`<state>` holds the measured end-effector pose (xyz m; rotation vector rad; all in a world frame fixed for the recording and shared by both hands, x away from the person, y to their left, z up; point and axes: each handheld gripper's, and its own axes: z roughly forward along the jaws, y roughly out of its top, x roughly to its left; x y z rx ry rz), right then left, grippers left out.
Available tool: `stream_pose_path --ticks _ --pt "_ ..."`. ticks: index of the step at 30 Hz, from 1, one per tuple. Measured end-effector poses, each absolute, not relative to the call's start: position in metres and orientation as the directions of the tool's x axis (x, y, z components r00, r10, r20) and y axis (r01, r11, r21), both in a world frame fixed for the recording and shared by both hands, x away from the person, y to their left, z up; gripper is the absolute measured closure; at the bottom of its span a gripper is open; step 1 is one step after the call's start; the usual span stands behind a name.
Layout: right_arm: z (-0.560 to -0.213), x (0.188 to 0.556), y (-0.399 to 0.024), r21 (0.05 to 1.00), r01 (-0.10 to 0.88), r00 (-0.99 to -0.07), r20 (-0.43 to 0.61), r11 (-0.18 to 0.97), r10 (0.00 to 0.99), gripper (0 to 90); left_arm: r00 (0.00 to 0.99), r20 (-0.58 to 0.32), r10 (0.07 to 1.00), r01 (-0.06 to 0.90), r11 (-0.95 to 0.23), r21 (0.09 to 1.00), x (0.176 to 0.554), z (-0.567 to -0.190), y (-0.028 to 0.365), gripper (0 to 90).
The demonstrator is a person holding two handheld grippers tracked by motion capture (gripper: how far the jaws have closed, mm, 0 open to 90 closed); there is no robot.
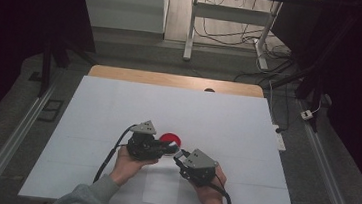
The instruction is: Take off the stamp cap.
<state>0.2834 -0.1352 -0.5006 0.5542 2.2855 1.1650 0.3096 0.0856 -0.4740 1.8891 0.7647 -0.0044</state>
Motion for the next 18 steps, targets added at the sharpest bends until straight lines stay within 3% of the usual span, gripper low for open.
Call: stream_pose_path --ticks 18 --pt "-0.5001 0.2823 -0.1356 0.819 0.115 -0.785 -0.272 0.562 0.556 65.3 0.794 -0.345 0.501 0.508 -0.235 0.829 0.3089 -0.4747 0.0857 76.2"
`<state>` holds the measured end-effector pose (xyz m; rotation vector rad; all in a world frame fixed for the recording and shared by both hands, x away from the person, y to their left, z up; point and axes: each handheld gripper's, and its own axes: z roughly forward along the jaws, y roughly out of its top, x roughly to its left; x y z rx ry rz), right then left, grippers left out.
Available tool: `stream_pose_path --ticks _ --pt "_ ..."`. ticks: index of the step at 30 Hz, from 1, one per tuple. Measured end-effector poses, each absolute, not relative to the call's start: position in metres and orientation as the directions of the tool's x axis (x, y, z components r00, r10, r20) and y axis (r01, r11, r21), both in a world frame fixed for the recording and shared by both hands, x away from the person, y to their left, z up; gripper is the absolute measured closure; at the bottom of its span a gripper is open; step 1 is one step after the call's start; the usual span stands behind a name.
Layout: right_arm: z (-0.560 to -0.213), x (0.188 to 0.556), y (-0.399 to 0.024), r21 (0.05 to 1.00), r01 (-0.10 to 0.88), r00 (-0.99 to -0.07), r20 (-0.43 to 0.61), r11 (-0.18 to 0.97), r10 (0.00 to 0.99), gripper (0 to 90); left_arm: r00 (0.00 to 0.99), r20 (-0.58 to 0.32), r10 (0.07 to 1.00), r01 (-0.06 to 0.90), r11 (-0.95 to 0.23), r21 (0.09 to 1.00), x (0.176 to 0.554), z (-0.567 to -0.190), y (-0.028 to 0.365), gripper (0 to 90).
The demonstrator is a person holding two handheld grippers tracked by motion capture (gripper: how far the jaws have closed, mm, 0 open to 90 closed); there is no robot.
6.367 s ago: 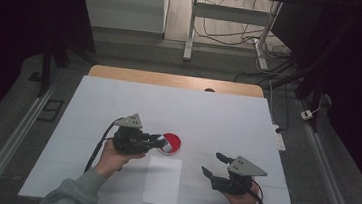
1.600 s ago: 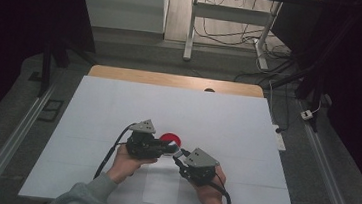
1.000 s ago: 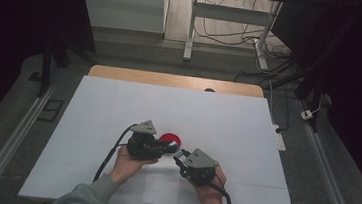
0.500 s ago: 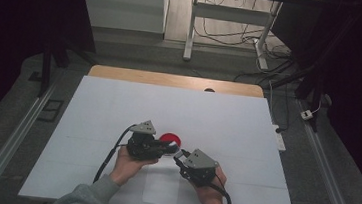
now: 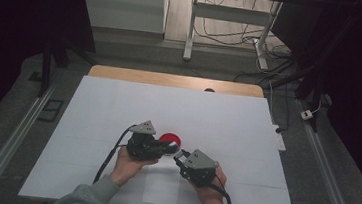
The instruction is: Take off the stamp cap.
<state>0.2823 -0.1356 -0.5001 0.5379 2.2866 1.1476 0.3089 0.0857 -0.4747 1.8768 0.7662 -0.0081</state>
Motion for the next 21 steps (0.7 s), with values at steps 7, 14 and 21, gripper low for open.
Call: stream_pose_path --ticks 7,14,21 --pt "-0.4993 0.2816 -0.1360 0.824 0.111 -0.784 -0.271 0.555 0.559 65.3 0.793 -0.353 0.497 0.511 -0.227 0.829 0.3092 -0.4743 0.0868 76.2" --pt "-0.4994 0.2804 -0.1369 0.840 0.123 -0.769 -0.256 0.529 0.586 65.4 0.790 -0.347 0.505 0.502 -0.208 0.840 0.3073 -0.4737 0.0858 76.2" --pt "-0.4998 0.2804 -0.1367 0.845 0.124 -0.771 -0.249 0.521 0.587 65.5 0.790 -0.351 0.503 0.504 -0.207 0.838 0.3077 -0.4741 0.0860 76.2"
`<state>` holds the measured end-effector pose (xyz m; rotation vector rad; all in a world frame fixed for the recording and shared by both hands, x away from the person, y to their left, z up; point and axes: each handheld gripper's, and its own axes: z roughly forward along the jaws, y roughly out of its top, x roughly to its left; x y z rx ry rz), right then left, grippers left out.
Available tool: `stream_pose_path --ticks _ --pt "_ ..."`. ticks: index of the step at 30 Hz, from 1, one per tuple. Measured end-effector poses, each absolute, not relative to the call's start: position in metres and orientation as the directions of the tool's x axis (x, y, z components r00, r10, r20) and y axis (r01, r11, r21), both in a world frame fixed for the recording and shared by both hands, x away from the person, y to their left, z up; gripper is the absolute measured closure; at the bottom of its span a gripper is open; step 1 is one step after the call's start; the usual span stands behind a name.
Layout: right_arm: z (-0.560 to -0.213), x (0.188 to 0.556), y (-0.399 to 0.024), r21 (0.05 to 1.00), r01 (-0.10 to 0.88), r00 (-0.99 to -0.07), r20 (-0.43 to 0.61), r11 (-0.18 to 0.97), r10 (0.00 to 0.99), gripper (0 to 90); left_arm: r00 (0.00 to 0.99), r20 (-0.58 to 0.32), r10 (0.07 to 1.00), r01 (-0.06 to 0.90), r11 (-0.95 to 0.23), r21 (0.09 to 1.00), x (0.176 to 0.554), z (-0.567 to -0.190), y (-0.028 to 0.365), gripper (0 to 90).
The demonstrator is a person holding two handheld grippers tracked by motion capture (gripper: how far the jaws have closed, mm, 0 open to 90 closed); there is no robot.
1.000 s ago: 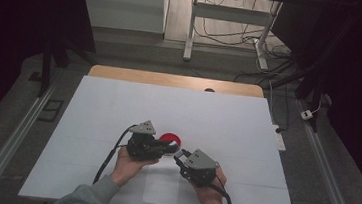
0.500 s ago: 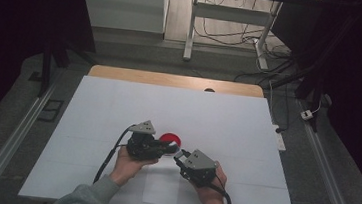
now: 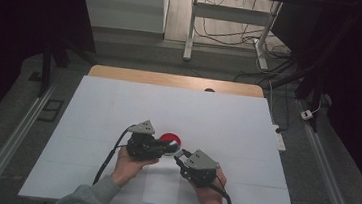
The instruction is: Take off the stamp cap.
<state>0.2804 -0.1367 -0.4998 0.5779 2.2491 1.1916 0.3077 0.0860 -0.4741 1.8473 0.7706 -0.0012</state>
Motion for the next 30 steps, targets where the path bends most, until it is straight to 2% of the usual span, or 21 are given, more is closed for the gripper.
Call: stream_pose_path --ticks 10,22,30 --pt "-0.4974 0.2803 -0.1359 0.814 0.091 -0.776 -0.303 0.574 0.552 65.5 0.789 -0.365 0.494 0.515 -0.209 0.831 0.3090 -0.4747 0.0871 76.2" --pt "-0.4984 0.2810 -0.1390 0.846 0.115 -0.778 -0.250 0.521 0.577 65.5 0.783 -0.368 0.501 0.513 -0.187 0.838 0.3073 -0.4742 0.0862 76.2" --pt "-0.4983 0.2810 -0.1385 0.823 0.099 -0.782 -0.284 0.560 0.555 65.6 0.785 -0.370 0.498 0.519 -0.201 0.831 0.3083 -0.4757 0.0861 76.2"
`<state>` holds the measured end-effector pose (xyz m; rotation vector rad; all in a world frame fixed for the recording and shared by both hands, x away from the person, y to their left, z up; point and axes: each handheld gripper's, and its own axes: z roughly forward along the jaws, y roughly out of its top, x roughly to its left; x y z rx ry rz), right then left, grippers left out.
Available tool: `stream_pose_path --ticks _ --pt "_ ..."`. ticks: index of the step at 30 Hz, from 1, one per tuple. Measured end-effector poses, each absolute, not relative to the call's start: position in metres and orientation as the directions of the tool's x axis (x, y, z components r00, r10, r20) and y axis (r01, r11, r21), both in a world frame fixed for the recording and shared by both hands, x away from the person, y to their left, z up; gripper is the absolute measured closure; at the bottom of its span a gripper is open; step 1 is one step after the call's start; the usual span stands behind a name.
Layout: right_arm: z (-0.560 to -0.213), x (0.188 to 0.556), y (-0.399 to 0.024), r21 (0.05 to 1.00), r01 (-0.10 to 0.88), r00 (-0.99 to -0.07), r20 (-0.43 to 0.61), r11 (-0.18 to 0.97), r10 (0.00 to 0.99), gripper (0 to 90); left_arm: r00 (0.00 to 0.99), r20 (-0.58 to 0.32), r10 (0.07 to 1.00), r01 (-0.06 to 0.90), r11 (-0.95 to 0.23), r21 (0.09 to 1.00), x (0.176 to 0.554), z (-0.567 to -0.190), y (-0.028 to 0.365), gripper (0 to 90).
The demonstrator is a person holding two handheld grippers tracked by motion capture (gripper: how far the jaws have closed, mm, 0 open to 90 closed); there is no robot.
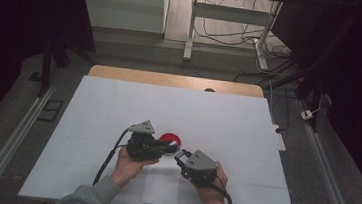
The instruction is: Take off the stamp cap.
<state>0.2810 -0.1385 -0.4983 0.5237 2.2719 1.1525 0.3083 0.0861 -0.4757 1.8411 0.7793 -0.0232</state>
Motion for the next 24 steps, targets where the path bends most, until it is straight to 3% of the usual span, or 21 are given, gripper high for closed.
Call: stream_pose_path --ticks 8,16,19,21,24 --pt "-0.498 0.281 -0.139 0.821 0.089 -0.782 -0.293 0.565 0.550 65.7 0.784 -0.375 0.494 0.520 -0.195 0.832 0.309 -0.476 0.087 76.2" --pt "-0.499 0.282 -0.141 0.860 0.151 -0.780 -0.200 0.487 0.593 65.6 0.781 -0.379 0.497 0.519 -0.178 0.836 0.308 -0.475 0.087 76.2" --pt "-0.500 0.281 -0.141 0.856 0.143 -0.781 -0.210 0.496 0.588 65.7 0.781 -0.381 0.495 0.521 -0.178 0.835 0.308 -0.476 0.087 76.2" --pt "-0.502 0.281 -0.140 0.827 0.134 -0.786 -0.248 0.547 0.566 65.8 0.764 -0.339 0.549 0.484 -0.141 0.864 0.308 -0.470 0.097 76.3" --pt "-0.509 0.280 -0.143 0.802 0.127 -0.785 -0.278 0.584 0.554 65.8 0.749 -0.391 0.535 0.510 -0.090 0.855 0.312 -0.466 0.118 76.3"
